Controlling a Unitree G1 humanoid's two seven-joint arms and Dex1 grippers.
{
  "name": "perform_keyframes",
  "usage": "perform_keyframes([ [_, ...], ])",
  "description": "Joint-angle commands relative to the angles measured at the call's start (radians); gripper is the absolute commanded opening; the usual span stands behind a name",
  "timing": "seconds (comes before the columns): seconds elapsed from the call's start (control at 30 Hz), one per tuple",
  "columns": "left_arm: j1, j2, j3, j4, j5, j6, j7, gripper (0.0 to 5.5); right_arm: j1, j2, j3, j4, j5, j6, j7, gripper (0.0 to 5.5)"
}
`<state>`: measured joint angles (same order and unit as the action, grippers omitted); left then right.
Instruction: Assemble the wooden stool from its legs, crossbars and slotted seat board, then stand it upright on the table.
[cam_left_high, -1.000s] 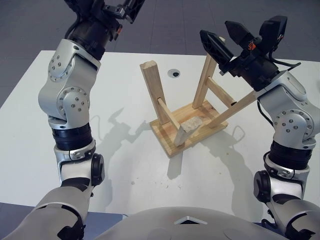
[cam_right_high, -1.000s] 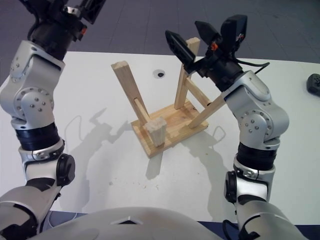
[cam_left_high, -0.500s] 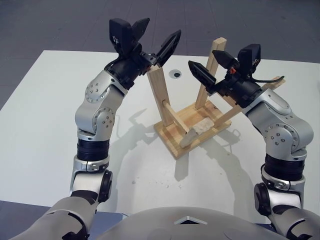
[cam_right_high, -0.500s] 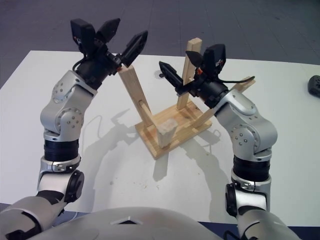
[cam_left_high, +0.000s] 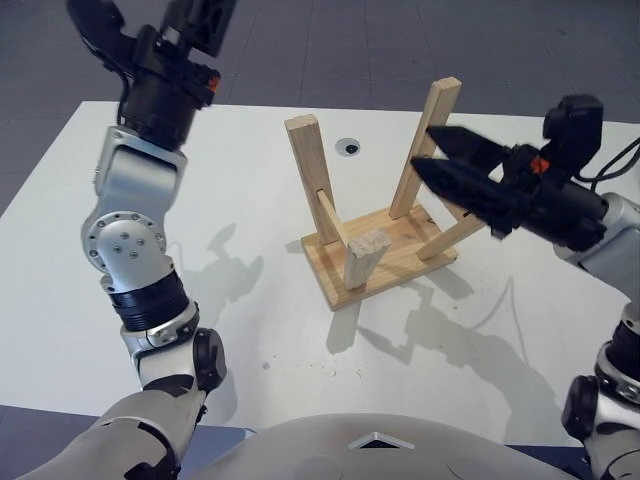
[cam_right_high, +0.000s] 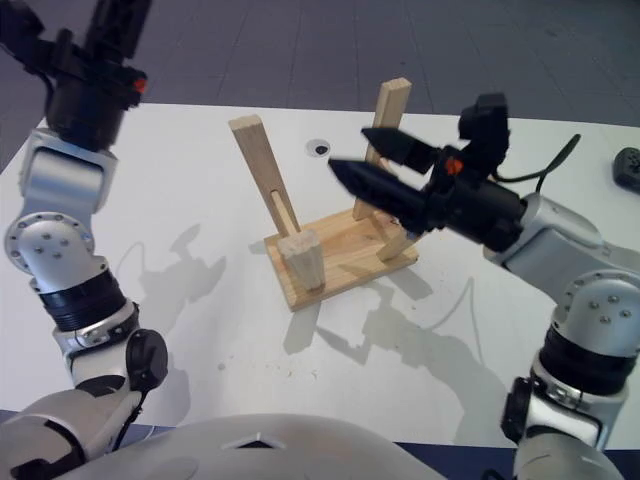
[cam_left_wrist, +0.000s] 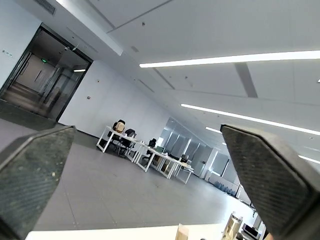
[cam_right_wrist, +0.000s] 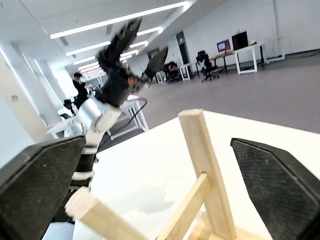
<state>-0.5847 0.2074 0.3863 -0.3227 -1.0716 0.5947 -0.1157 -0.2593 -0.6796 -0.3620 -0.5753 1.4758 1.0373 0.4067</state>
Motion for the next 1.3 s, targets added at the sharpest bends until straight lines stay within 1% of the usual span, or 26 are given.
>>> perform_keyframes([
  [0.03, 0.014, 0.033, 0.025, -0.003, -0.029, 0.017, 0.05, 5.38, 0.078, -0.064, 0.05, -0.089, 0.0, 0.015, 0.054, 5.4],
  [0.2, 0.066, 0.009, -0.029, -0.023, -0.01, 0.018, 0.072, 5.38, 0.104, -0.126, 0.099, -0.107, -0.089, -0.013, 0.155, 5.4],
  [0.3, 0.085, -0.007, -0.05, -0.032, -0.012, 0.011, 0.082, 5.38, 0.097, -0.119, 0.148, -0.133, -0.191, -0.065, 0.171, 5.4],
  [0.4, 0.095, -0.026, -0.067, -0.034, -0.012, -0.001, 0.092, 5.4, 0.077, -0.074, 0.24, -0.173, -0.317, -0.131, 0.147, 4.89],
  [0.5, 0.102, -0.04, -0.09, -0.028, 0.0, -0.004, 0.089, 5.4, 0.09, -0.047, 0.3, -0.202, -0.373, -0.168, 0.151, 5.3],
  [0.6, 0.113, -0.039, -0.1, -0.022, 0.008, -0.004, 0.081, 5.4, 0.115, -0.039, 0.303, -0.204, -0.36, -0.19, 0.179, 5.38],
  [0.67, 0.122, -0.04, -0.103, -0.018, 0.008, -0.005, 0.078, 5.4, 0.126, -0.03, 0.297, -0.191, -0.35, -0.204, 0.192, 5.1],
  [0.73, 0.129, -0.04, -0.115, -0.014, 0.015, -0.004, 0.073, 5.4, 0.119, -0.028, 0.308, -0.176, -0.391, -0.222, 0.194, 4.68],
  [0.87, 0.14, -0.041, -0.125, -0.009, 0.024, -0.008, 0.06, 5.4, 0.119, -0.017, 0.334, -0.186, -0.46, -0.244, 0.161, 4.07],
  [0.9, 0.143, -0.042, -0.127, -0.007, 0.027, -0.009, 0.057, 5.4, 0.12, -0.011, 0.337, -0.187, -0.468, -0.248, 0.156, 3.85],
  [1.03, 0.152, -0.043, -0.139, -0.005, 0.04, -0.006, 0.046, 5.4, 0.117, -0.004, 0.347, -0.184, -0.482, -0.253, 0.155, 3.32],
  [1.2, 0.156, -0.036, -0.146, 0.006, 0.053, -0.005, 0.032, 5.4, 0.111, 0.0, 0.354, -0.183, -0.5, -0.255, 0.152, 2.41],
  [1.23, 0.156, -0.036, -0.148, 0.01, 0.057, -0.006, 0.028, 5.4, 0.112, 0.003, 0.357, -0.182, -0.506, -0.257, 0.151, 2.3],
  [1.3, 0.159, -0.035, -0.155, 0.017, 0.069, -0.003, 0.021, 5.4, 0.116, 0.007, 0.357, -0.175, -0.512, -0.261, 0.154, 2.25],
])
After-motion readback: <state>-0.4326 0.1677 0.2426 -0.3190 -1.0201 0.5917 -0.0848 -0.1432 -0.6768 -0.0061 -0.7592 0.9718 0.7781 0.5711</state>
